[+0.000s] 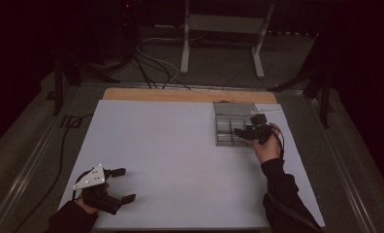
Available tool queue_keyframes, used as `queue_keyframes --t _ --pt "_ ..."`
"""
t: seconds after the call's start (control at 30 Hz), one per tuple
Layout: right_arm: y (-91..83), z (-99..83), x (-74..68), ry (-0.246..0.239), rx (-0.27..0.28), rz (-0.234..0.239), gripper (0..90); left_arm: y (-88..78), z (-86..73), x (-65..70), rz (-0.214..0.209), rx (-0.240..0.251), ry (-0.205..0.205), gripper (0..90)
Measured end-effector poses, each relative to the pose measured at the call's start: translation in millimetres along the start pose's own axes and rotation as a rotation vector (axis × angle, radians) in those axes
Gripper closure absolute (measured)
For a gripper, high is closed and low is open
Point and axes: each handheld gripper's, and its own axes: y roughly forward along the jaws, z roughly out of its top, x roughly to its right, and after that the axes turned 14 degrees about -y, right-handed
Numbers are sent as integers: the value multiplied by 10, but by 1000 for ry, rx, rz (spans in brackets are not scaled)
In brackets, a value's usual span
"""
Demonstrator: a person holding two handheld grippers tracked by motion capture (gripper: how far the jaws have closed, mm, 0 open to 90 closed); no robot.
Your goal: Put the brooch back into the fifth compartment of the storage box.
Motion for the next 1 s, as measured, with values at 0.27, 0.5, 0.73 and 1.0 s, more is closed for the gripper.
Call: queue_keyframes --t 0.27,0.5,0.73,1.0 --pt "-151 74 -76 -17 59 29 95 -3 0 -4 -1 1 -2 12" --pt "-261 101 -148 -74 96 81 20 1 1 -3 -2 1 -2 11" --pt "-431 119 -243 -126 195 94 0 -4 1 -7 -3 6 -1 12" --pt "-578 81 -355 -177 220 95 0 -6 -2 -1 -1 3 0 12"
